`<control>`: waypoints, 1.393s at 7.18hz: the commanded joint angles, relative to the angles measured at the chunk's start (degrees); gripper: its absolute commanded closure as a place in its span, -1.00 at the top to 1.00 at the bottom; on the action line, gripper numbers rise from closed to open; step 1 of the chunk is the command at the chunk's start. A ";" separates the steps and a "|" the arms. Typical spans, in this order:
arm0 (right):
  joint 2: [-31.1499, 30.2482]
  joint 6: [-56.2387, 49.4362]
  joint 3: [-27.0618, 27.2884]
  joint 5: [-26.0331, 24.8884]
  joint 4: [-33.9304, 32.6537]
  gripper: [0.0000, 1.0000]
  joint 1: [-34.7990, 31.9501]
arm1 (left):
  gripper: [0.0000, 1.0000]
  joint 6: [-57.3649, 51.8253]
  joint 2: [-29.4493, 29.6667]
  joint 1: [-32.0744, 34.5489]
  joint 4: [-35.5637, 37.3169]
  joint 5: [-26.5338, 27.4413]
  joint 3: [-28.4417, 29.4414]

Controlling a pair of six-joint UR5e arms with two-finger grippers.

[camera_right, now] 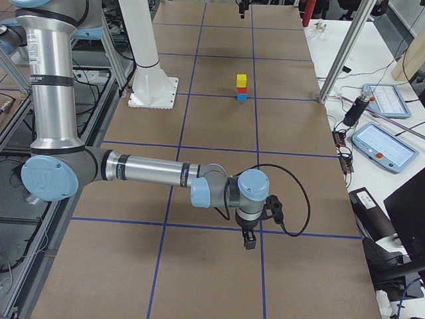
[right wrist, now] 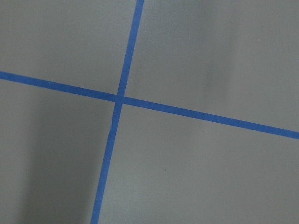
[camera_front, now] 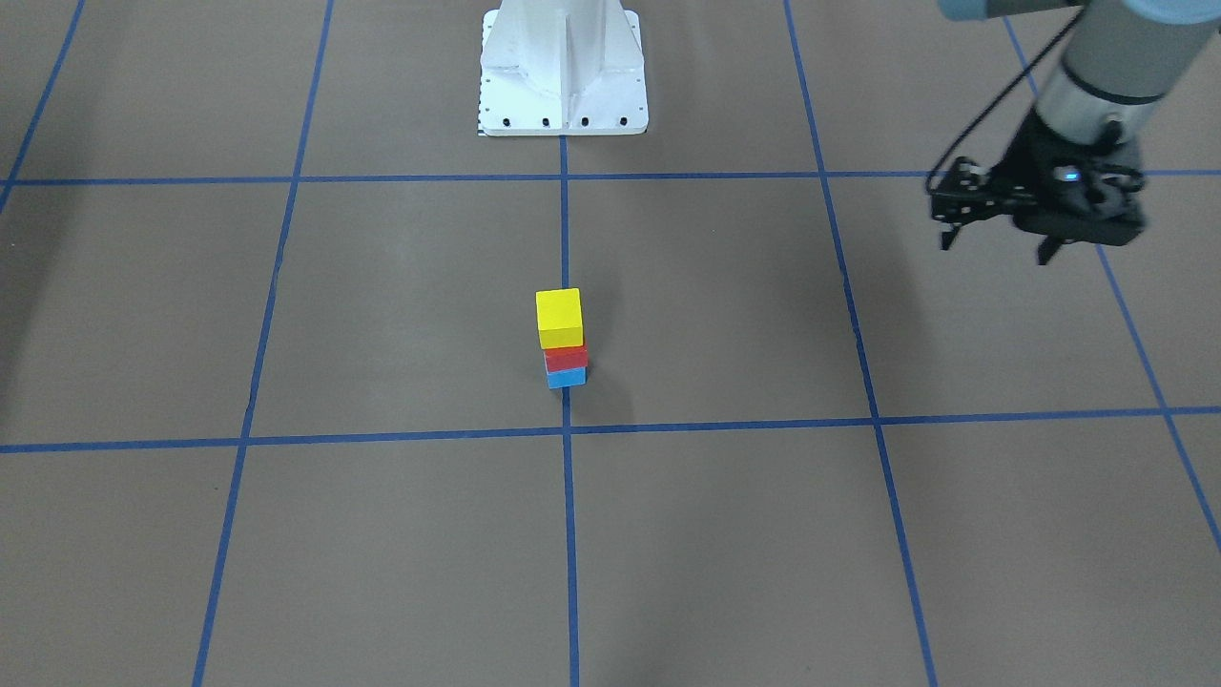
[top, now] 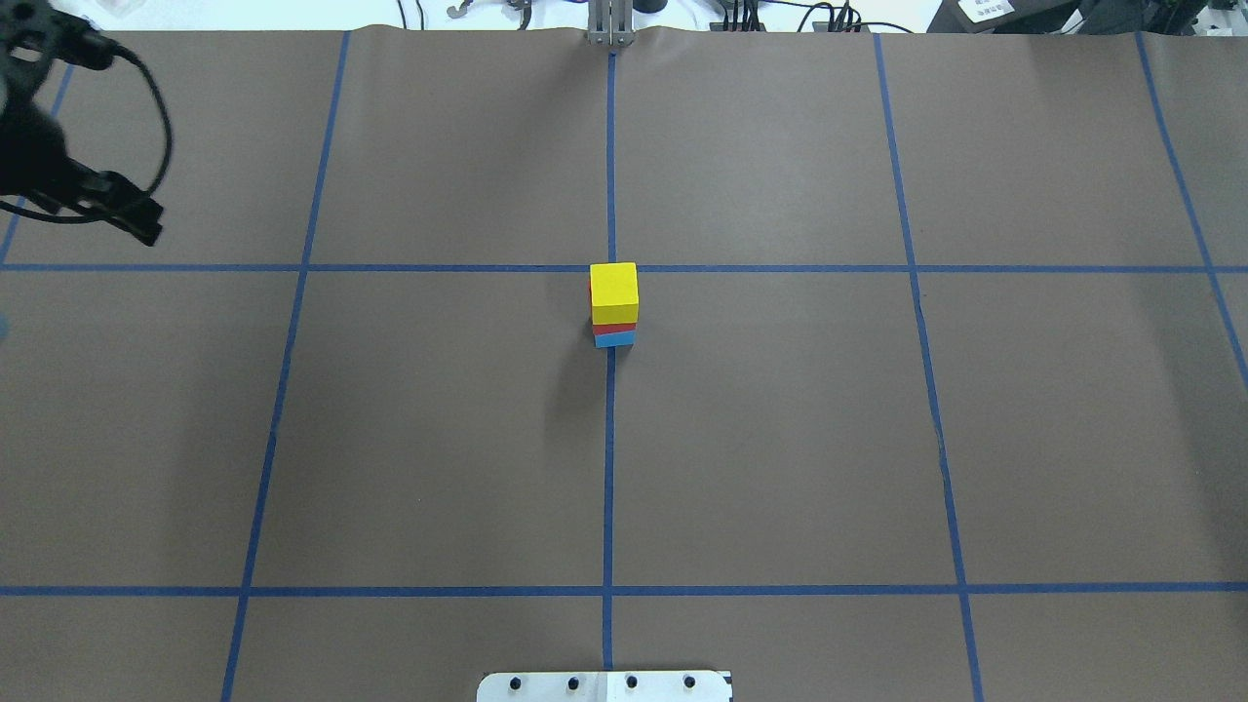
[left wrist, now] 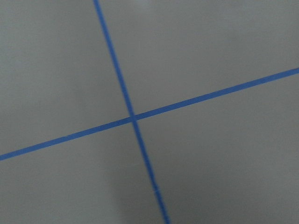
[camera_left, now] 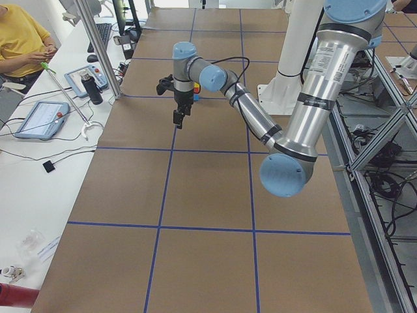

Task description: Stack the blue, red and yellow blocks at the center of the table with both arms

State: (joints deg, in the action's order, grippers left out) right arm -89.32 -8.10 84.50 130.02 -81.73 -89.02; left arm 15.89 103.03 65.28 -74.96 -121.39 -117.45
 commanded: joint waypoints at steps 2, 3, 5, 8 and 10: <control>-0.33 0.01 0.05 1.02 0.08 1.00 -0.02 | 1.00 -28.20 -12.74 16.76 -8.94 -1.92 9.65; -0.33 0.01 0.05 1.11 -0.01 1.00 -0.02 | 1.00 -30.55 -16.42 19.33 -13.50 -3.49 13.69; -0.33 0.01 0.05 1.28 -0.01 1.00 -0.02 | 1.00 -30.22 -22.07 19.71 -18.97 -4.65 20.55; -0.33 0.01 0.14 1.37 -0.01 1.00 -0.02 | 1.00 -26.48 -21.21 23.57 -19.87 -7.00 20.94; -0.24 0.10 0.05 1.37 -0.01 1.00 -0.02 | 1.00 -22.14 -21.55 24.10 -20.05 -12.47 20.77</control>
State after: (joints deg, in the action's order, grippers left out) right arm -89.59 -8.07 84.59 131.40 -81.70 -89.03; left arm -8.07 81.53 88.97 -94.95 -131.68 -96.63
